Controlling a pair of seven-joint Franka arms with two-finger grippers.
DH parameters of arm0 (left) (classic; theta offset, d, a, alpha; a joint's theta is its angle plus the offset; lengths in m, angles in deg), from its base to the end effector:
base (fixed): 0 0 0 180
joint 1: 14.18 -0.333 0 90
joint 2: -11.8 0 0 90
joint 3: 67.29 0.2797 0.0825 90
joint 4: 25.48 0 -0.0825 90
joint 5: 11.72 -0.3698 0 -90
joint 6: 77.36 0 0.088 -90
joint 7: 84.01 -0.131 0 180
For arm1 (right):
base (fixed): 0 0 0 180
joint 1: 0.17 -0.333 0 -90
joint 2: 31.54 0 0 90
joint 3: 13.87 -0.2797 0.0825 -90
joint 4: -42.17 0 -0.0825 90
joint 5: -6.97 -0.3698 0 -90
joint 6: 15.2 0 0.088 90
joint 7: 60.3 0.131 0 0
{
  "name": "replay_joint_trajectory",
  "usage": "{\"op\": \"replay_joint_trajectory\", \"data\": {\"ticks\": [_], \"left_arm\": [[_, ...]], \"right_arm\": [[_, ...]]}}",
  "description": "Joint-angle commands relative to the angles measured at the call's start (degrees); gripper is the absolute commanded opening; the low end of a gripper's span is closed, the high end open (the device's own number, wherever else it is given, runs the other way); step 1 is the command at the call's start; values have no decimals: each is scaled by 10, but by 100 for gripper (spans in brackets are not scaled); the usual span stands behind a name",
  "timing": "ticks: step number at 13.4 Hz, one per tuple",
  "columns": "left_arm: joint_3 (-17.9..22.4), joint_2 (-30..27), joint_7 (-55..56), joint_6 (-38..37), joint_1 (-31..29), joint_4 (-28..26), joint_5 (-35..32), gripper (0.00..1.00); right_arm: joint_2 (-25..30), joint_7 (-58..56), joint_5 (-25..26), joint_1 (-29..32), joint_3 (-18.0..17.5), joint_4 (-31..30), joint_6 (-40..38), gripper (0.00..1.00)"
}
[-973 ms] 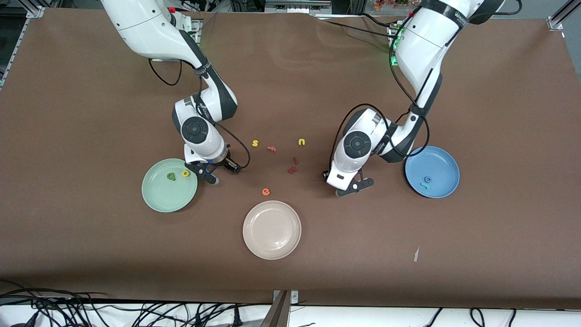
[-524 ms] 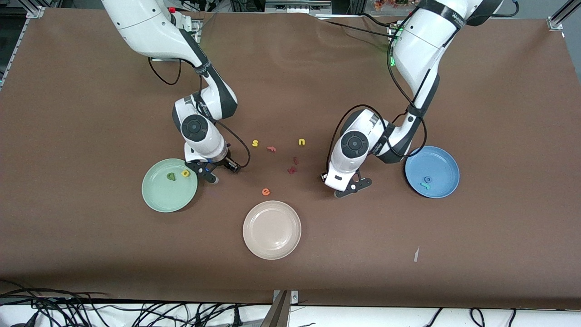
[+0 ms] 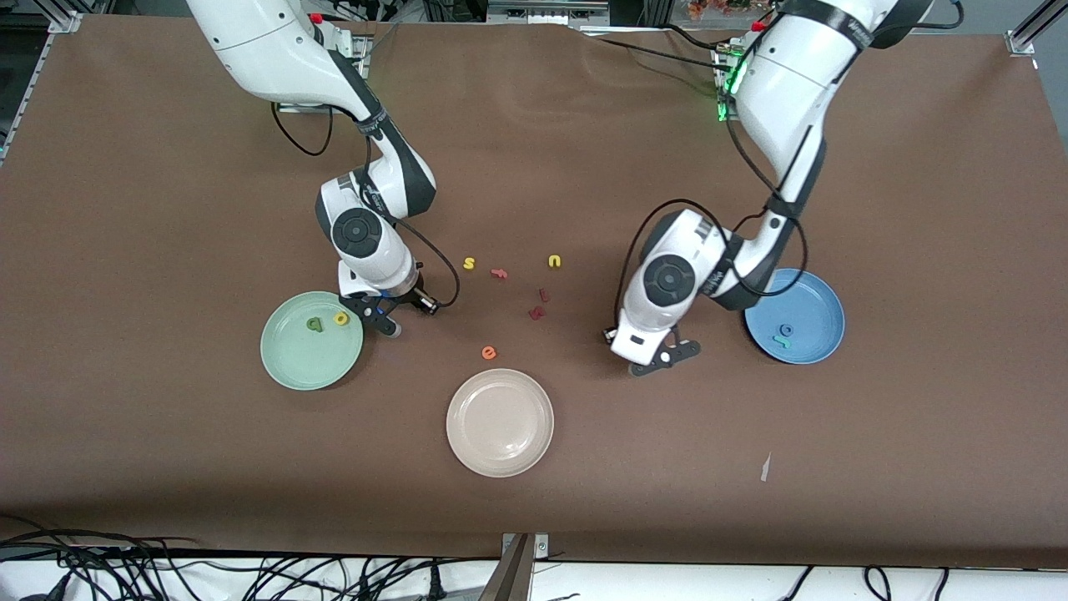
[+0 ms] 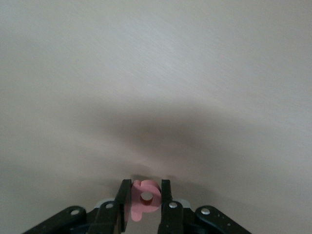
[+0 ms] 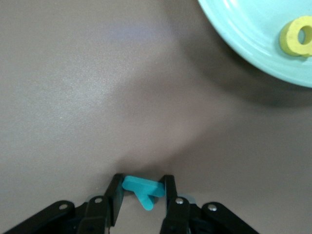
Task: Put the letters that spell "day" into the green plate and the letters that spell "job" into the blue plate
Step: 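Carry the cyan letter to the green plate while the left gripper carries the p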
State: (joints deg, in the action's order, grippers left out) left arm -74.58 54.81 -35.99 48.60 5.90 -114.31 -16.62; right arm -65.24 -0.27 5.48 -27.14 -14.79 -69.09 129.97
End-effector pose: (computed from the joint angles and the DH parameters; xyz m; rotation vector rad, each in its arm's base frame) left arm 0.5886 -0.2913 0.1598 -3.0533 -0.5187 0.1378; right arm 0.5233 0.2772 0.1339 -2.9893 0.9002 0.0217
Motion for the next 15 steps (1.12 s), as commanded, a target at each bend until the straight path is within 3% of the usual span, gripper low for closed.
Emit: {"op": "replay_joint_trajectory", "data": {"ticks": [1,4,9,11,12,13,15], "left_arm": [[-15,-51,-129,-70,-77,-24,2,0],[-15,-105,-262,-71,-142,-95,2,0],[-15,-166,-472,-71,-228,-188,-1,1],[-15,-160,-528,-73,-243,-199,-2,24],[-15,-159,-553,-84,-250,-195,-2,76],[-15,-159,-578,-105,-254,-185,-2,100],[-14,-158,-588,-144,-258,-151,-2,100]], "right_arm": [[-1,2,-3,-6,0,-12,14,36],[12,-8,-3,-5,1,-7,3,35],[35,-66,-3,0,21,46,-123,35],[36,-112,-4,1,42,68,-159,35],[36,-148,-4,1,61,70,-166,35],[36,-189,-4,2,79,70,-166,35],[36,-251,-4,13,101,70,-166,35]]}}
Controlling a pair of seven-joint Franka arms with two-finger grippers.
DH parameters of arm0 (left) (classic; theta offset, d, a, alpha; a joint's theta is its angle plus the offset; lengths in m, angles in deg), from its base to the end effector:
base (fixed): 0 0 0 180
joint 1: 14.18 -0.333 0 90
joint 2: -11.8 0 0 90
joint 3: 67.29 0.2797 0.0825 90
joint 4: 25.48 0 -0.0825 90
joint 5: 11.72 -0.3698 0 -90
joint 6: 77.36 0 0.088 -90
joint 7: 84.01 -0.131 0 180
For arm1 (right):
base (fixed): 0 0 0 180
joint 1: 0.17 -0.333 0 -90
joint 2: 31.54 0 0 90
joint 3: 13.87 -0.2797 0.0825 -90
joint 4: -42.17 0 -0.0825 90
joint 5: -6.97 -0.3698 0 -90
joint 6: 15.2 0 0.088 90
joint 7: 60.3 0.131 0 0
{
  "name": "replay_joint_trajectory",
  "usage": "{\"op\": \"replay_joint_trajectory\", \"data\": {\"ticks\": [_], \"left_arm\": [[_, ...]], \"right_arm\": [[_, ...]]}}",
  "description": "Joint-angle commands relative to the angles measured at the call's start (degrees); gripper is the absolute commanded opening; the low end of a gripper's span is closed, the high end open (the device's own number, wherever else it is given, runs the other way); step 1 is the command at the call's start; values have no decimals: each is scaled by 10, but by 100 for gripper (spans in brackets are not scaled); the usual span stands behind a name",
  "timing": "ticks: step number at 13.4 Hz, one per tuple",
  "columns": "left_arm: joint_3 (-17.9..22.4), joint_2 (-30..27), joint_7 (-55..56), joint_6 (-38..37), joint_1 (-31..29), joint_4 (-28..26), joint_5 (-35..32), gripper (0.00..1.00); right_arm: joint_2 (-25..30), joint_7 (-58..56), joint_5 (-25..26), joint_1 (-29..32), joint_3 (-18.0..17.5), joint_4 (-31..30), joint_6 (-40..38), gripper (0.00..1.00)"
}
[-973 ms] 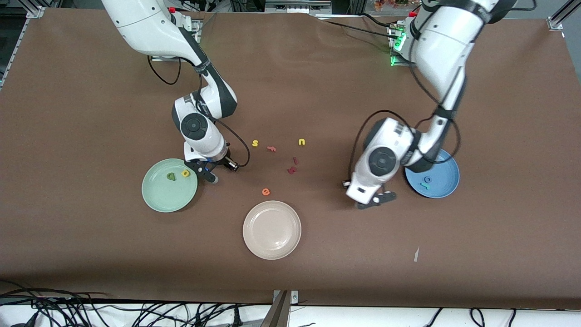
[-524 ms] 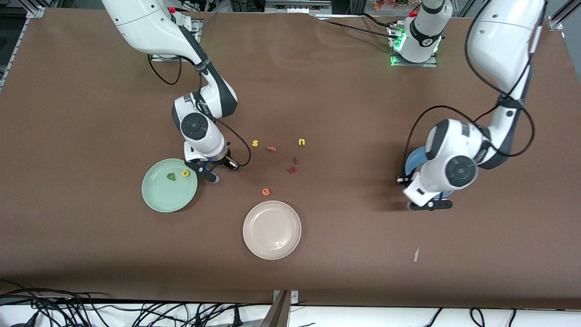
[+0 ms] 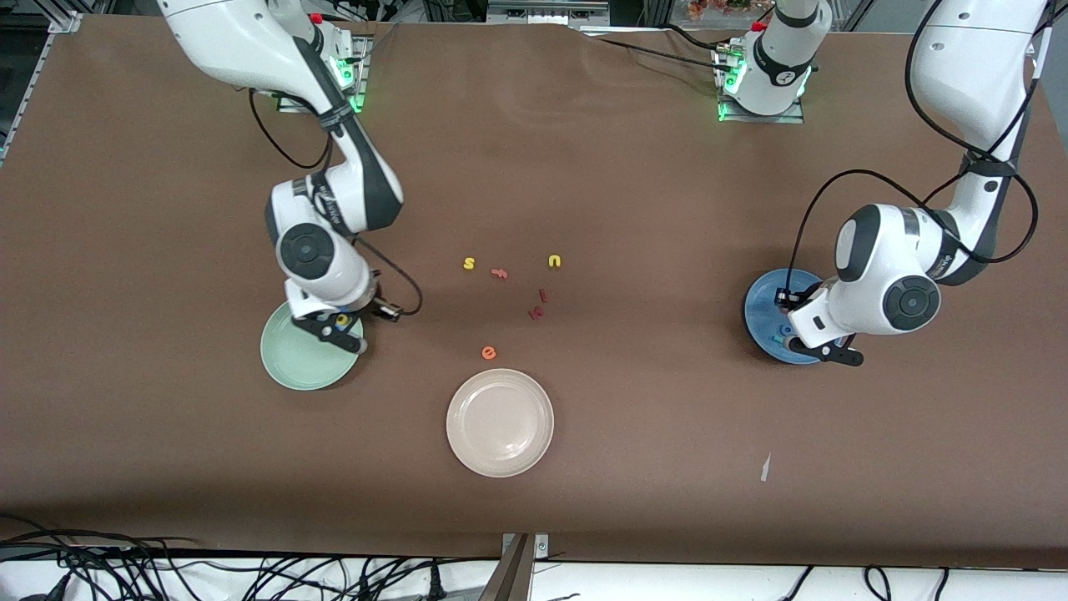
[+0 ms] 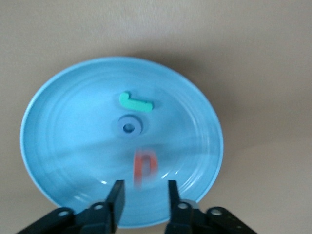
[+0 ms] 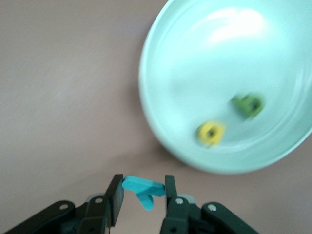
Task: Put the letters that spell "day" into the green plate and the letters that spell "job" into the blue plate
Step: 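Open the right gripper over the green plate while the left gripper releases the p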
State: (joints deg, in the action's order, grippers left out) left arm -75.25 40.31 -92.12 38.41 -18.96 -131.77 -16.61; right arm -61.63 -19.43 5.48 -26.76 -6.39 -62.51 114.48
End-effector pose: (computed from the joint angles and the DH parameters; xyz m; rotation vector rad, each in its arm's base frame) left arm 0.5673 -0.0249 0.1872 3.0656 -0.3714 -0.5075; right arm 0.5744 0.2020 0.1960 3.0024 -0.5814 -0.0758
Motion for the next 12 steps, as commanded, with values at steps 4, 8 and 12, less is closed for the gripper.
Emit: {"op": "replay_joint_trajectory", "data": {"ticks": [4,8,12], "left_arm": [[-2,-8,-24,-114,-22,93,-5,100],[-1,-13,-22,-151,-32,141,-6,100],[6,-11,-23,-219,-37,231,-8,100]], "right_arm": [[1,-134,-4,51,18,5,-10,37],[1,-138,-46,57,18,53,-66,96],[8,-135,-47,57,19,138,-203,96]]}}
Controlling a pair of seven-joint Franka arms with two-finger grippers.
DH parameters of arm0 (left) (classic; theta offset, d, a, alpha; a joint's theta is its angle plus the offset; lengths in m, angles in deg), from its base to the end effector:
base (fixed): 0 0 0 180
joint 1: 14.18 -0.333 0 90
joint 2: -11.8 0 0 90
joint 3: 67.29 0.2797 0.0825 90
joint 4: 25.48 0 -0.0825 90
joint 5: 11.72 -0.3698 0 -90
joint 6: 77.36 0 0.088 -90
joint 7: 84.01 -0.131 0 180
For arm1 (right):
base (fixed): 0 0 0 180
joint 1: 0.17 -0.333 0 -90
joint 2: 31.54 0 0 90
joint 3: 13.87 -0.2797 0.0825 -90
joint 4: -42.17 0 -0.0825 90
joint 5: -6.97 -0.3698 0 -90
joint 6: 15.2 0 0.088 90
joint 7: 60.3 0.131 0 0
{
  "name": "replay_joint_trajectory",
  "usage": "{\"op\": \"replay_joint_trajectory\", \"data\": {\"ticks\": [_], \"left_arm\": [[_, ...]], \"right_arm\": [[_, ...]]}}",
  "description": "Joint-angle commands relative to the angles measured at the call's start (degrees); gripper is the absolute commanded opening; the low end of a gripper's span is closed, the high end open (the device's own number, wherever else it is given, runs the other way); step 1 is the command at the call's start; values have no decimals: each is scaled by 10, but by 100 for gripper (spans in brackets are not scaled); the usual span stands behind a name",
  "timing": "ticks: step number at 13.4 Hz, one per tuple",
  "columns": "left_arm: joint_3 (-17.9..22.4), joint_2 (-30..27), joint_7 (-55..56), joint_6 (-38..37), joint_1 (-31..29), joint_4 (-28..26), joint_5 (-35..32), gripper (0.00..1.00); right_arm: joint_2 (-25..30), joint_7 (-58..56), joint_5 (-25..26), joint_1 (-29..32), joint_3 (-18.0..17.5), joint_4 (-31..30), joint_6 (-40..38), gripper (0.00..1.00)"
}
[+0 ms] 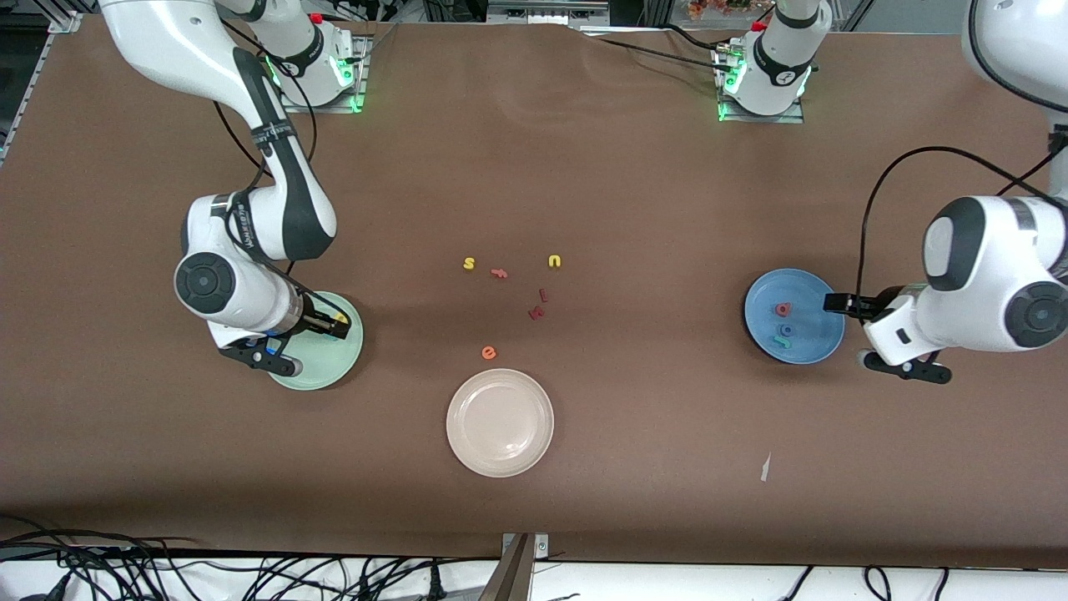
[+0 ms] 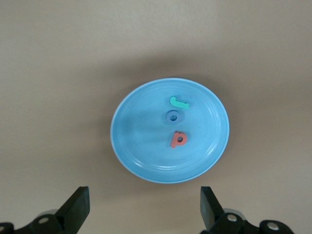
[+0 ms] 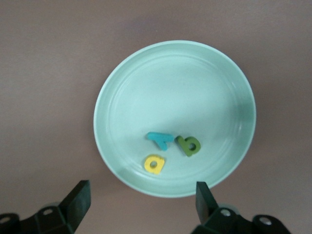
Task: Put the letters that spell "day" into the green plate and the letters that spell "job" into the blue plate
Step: 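Open the right gripper over the green plate while the left gripper releases the p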
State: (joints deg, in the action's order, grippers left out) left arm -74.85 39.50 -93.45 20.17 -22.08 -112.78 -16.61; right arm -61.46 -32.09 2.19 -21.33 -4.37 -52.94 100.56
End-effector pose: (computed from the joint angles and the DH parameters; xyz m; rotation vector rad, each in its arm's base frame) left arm 0.6176 0.0217 0.3114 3.0877 -0.2742 -0.4699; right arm 0.6118 0.1400 0.2498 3.0324 -0.4825 -0.2161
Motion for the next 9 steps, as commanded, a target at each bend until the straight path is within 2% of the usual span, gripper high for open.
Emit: {"op": "replay_joint_trajectory", "data": {"ticks": [1,4,6,9], "left_arm": [[-1,-3,-8,-53,-20,55,-8,100],[4,-41,-2,-55,-36,41,-6,100],[8,-92,1,-30,-34,-3,-6,100],[12,-195,-1,-22,-12,-24,15,100]], "right_arm": [[11,-10,-13,2,-1,66,-95,97],[49,-23,-4,2,-3,102,-145,99],[85,-50,1,2,-4,103,-158,99],[147,-136,2,2,0,103,-200,99]]}}
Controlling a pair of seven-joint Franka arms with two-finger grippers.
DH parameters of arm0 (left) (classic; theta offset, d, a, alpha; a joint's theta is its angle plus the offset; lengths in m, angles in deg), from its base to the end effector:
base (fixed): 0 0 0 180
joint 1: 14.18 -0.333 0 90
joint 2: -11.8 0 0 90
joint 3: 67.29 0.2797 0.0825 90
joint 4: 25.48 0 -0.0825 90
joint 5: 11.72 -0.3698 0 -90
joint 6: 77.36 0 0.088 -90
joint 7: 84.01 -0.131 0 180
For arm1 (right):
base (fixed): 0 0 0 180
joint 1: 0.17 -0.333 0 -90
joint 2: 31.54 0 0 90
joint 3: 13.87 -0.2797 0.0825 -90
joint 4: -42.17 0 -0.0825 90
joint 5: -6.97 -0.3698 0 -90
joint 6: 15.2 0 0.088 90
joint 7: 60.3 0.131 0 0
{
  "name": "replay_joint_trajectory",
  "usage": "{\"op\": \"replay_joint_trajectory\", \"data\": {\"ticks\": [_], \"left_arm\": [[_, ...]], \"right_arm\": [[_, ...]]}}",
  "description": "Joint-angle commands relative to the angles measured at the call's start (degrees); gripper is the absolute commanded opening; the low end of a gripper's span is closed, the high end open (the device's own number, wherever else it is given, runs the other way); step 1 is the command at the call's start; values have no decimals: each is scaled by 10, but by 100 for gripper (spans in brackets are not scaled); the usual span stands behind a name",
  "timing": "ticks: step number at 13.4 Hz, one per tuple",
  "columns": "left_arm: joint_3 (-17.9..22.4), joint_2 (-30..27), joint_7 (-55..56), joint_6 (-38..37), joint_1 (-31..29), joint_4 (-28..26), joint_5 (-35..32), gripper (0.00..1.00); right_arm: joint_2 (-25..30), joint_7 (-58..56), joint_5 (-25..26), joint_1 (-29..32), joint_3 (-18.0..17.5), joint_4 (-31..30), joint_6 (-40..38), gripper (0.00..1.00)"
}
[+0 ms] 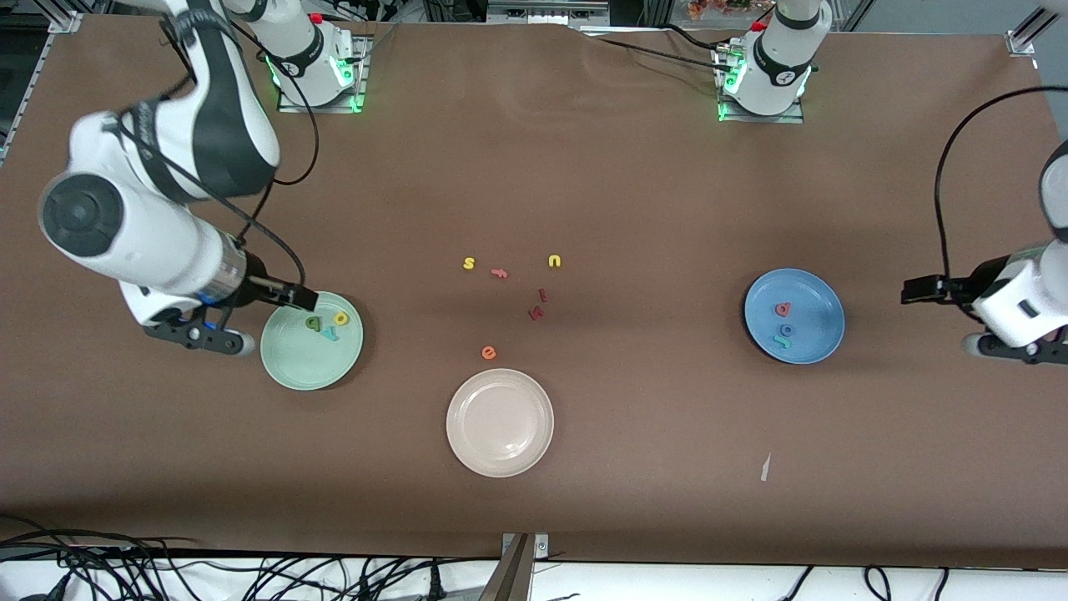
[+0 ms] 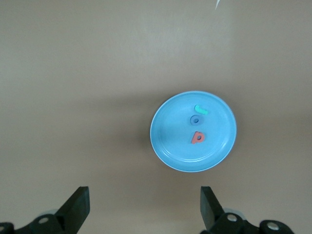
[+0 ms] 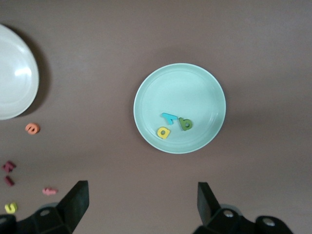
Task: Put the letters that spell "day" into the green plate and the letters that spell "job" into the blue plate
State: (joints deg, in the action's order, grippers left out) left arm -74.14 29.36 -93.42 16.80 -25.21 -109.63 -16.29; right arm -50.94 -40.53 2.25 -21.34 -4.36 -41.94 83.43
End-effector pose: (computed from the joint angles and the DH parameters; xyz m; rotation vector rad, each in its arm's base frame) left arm 0.6088 0.0617 0.4403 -3.1037 0.1538 0.2080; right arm 0.6086 0.1466 0.4276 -3.1271 0.2352 0.1324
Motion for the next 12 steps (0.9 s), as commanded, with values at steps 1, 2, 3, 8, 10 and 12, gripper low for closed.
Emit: {"op": "replay_joint_trajectory", "data": {"ticks": [1,2,3,8,10,12], "left_arm": [[11,-125,0,12,30,-56,36,100],[14,-145,1,10,41,-56,52,100],[18,-158,0,2,52,-55,58,100],[33,-180,-2,-5,88,-101,49,100],[36,-173,-5,-3,80,-102,54,100],[35,-170,-8,1,69,-102,58,100]], "right_arm": [[61,-78,5,2,9,-7,-46,99],[80,-99,11,2,11,-7,-63,99],[95,-119,15,2,14,-7,-72,99],[116,-171,50,2,8,-8,-82,99],[128,-188,49,63,-40,-9,-83,100],[140,-190,50,121,-94,-9,-85,100]]}}
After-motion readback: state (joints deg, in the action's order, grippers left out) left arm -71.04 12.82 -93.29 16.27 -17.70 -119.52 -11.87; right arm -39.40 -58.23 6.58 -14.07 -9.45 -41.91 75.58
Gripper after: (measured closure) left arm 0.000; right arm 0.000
